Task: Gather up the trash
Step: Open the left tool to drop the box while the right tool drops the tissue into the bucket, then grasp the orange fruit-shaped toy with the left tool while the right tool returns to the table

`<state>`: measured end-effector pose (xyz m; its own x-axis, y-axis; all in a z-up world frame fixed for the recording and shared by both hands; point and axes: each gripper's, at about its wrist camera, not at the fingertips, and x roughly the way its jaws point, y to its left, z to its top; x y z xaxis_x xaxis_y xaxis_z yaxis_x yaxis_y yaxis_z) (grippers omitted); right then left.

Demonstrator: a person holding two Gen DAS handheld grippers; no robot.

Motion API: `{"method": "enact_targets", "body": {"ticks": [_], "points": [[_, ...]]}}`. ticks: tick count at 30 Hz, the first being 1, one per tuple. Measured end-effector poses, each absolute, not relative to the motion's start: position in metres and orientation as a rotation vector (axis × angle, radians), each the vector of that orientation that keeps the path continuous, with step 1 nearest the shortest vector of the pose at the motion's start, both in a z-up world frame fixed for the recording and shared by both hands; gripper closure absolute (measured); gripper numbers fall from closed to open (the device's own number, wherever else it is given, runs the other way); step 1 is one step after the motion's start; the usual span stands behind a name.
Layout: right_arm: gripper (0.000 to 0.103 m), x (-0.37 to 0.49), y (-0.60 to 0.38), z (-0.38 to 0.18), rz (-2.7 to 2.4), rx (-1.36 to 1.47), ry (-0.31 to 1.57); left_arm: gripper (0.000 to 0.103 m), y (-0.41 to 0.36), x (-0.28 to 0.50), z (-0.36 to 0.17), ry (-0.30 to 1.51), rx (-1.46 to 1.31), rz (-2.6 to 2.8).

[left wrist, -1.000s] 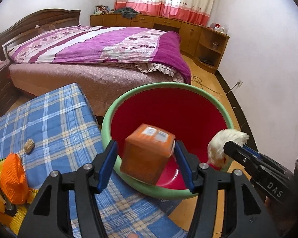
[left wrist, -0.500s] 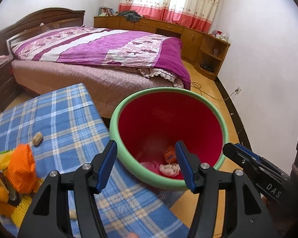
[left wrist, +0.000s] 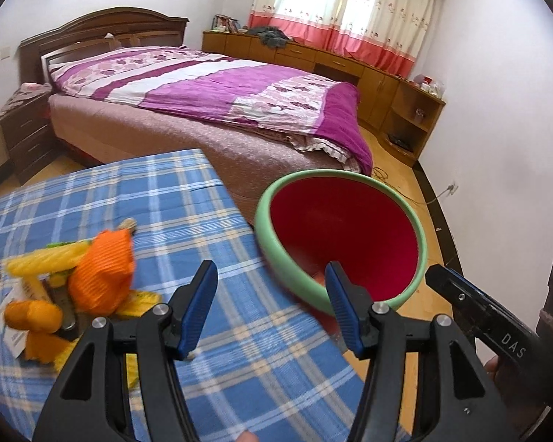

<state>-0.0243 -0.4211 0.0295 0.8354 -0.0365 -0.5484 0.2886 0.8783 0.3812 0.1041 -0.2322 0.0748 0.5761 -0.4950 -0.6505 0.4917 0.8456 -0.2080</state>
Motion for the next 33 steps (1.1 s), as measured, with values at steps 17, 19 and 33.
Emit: {"method": "enact_targets", "body": {"ticks": [17,19,33], "points": [[0.043,-0.017,-0.361,0.033,-0.090,0.444,0.610,0.042,-0.148,0.088,0.082,0.747,-0.048,-0.436],[0.042,-0.015,-0.355,0.033,-0.083,0.440,0.616,0.042,-0.140,0.087,0.080,0.749,-0.054,-0.426],[0.041,0.002,-0.311,0.027,-0.021,0.396,0.665,0.042,-0.080,0.091,0.066,0.768,-0.139,-0.328]]}}
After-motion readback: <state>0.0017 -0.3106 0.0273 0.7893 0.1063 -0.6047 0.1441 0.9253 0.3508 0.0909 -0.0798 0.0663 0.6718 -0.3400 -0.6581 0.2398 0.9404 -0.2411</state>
